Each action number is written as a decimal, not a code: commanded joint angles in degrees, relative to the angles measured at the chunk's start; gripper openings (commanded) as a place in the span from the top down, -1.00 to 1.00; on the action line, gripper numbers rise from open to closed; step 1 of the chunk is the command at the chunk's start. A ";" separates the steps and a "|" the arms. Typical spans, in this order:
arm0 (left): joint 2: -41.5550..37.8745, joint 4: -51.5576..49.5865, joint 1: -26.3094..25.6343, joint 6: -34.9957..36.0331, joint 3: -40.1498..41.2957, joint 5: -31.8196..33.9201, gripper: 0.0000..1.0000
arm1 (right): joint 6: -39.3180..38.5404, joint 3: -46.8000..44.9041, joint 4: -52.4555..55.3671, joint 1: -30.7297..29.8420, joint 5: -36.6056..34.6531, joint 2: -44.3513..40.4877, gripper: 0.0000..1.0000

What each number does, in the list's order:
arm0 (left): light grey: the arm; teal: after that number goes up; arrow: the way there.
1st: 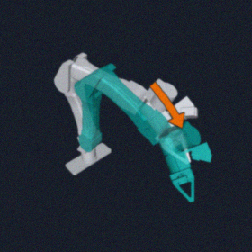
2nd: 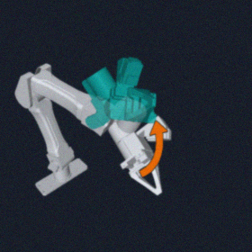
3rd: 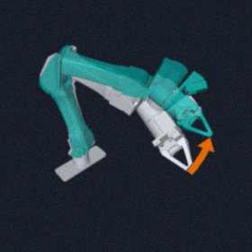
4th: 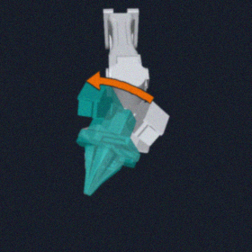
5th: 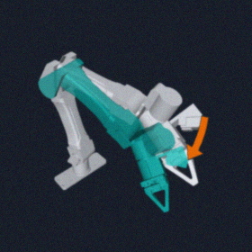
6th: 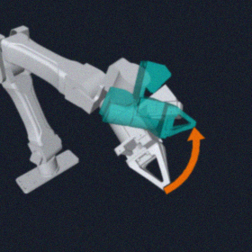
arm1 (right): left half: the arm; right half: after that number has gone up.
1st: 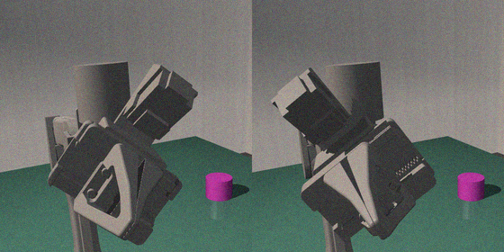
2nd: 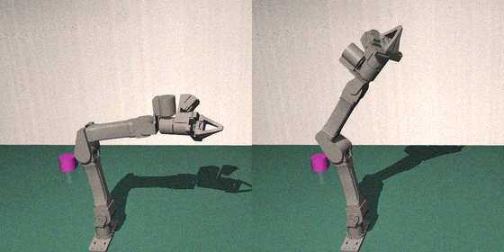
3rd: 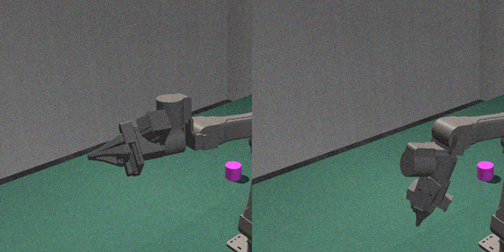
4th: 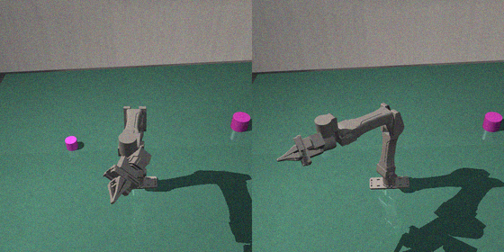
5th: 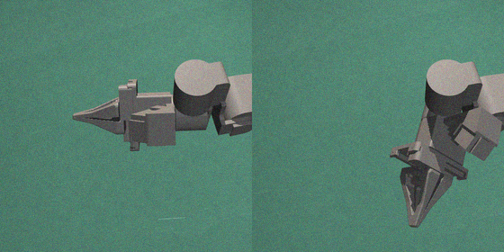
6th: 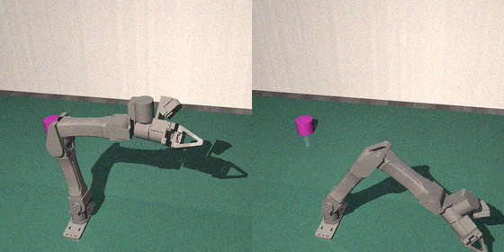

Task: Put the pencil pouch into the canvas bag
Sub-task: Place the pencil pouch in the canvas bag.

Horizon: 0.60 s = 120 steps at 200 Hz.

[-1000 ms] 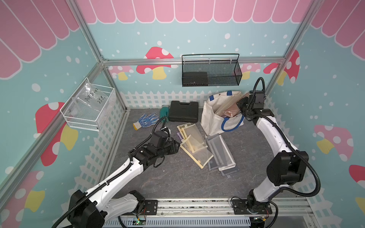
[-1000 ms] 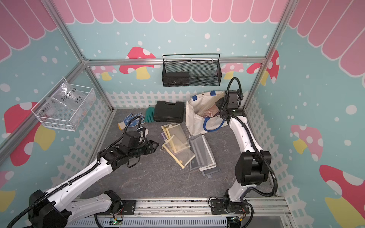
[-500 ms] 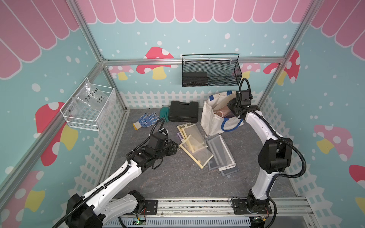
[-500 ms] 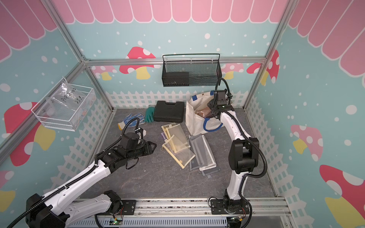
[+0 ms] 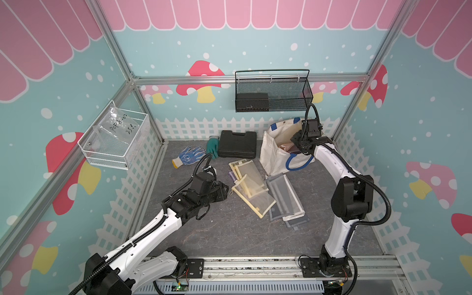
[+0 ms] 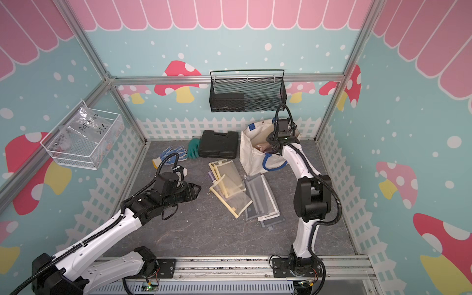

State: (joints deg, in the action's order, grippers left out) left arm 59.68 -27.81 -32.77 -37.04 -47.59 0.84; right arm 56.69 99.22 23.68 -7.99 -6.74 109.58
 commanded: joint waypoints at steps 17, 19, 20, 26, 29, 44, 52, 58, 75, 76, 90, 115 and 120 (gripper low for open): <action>0.20 -0.93 -0.15 0.83 0.04 1.36 -0.05 | -5.93 -0.79 -3.02 -0.22 0.47 -6.85 -0.47; 0.22 -0.93 -0.17 0.83 0.04 1.36 -0.05 | -6.29 -0.89 -3.22 -0.26 0.56 -7.15 -0.47; 0.24 -0.93 -0.18 0.83 0.04 1.40 -0.05 | -6.48 -0.93 -3.26 -0.27 0.62 -7.26 -0.47; 0.20 -0.99 -0.18 0.83 0.11 1.42 -0.05 | -7.36 -1.13 -3.44 -0.24 0.91 -8.01 -0.49; 0.23 -1.00 -0.18 0.83 0.05 1.44 -0.05 | -7.79 -1.13 -3.39 -0.27 1.09 -8.41 -0.51; 0.52 -1.23 -0.11 0.66 0.04 1.40 -0.06 | -10.15 -1.63 -3.14 -0.24 2.18 -10.31 -0.53; 0.77 -1.51 -0.17 0.63 -0.12 1.20 -0.06 | -11.36 -2.12 -2.74 -0.27 2.93 -11.39 -0.53; 1.02 -1.69 -0.11 0.56 -0.21 1.05 -0.06 | -12.47 -2.48 -2.42 -0.22 3.57 -12.24 -0.53; 1.63 -2.56 -0.16 0.51 -0.76 0.39 -0.09 | -16.59 -3.07 0.23 -0.54 5.60 -14.22 -0.52; 1.65 -2.62 -0.17 0.49 -0.80 0.34 -0.09 | -16.86 -3.16 0.32 -0.58 5.73 -14.35 -0.52; 2.51 -3.44 -0.18 0.23 -1.26 -0.89 -0.30 | -20.67 -5.03 2.12 -1.18 7.60 -16.72 -0.51; 5.11 -3.54 -0.13 -1.81 -1.12 -4.89 -0.48 | -30.07 -7.95 5.92 -4.33 11.85 -20.77 -0.49; 5.83 -3.17 -0.16 -2.33 -0.95 -5.94 -0.50 | -31.89 -8.40 7.10 -5.58 12.34 -21.28 -0.50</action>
State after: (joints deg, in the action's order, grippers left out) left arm 63.07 -29.61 -32.77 -37.45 -47.66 -0.78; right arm 36.03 93.08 24.34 -9.69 0.71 91.13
